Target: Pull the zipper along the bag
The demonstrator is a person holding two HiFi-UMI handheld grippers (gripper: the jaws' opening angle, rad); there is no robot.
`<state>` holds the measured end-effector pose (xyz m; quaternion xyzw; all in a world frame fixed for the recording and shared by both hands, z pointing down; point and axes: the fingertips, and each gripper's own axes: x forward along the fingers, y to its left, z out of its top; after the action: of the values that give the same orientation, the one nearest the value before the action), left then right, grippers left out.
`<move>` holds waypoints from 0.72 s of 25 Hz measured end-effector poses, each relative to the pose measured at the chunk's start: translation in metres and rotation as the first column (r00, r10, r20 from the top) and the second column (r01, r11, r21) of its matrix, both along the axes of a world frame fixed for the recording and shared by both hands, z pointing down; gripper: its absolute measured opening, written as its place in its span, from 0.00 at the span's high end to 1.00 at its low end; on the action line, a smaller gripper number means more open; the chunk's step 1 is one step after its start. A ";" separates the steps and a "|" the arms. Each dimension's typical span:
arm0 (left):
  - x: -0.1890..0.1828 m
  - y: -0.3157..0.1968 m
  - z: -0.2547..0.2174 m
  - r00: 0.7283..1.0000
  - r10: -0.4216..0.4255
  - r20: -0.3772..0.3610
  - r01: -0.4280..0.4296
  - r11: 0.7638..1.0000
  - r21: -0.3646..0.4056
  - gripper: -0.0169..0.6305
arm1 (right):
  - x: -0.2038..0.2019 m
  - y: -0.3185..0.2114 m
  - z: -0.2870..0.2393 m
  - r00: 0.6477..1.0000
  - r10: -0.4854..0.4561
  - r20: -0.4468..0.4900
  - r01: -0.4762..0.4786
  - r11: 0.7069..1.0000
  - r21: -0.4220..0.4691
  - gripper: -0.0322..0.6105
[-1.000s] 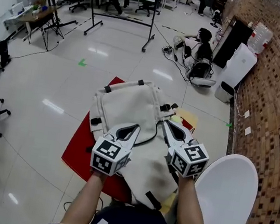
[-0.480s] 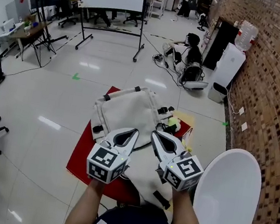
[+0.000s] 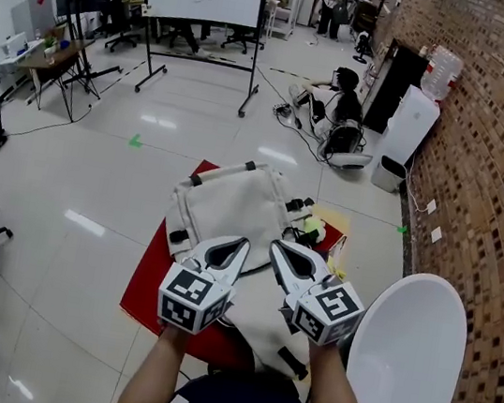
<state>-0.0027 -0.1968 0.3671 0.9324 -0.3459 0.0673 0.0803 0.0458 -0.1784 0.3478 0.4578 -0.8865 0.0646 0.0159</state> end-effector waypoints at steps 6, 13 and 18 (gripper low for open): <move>-0.004 -0.001 0.004 1.000 -0.002 -0.008 0.002 1.000 -0.010 0.97 | -0.005 0.001 0.001 1.000 -0.003 -0.002 0.003 1.000 -0.003 0.95; -0.002 0.000 0.003 1.000 0.012 -0.014 -0.012 1.000 -0.011 0.97 | -0.003 0.001 0.000 1.000 0.006 0.003 -0.006 1.000 -0.003 0.95; 0.001 0.003 0.002 1.000 0.018 -0.018 -0.018 1.000 -0.014 0.97 | -0.002 0.003 -0.003 1.000 0.007 0.009 -0.007 1.000 0.002 0.95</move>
<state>-0.0020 -0.1939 0.3688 0.9354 -0.3363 0.0624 0.0894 0.0438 -0.1756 0.3452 0.4607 -0.8850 0.0659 0.0111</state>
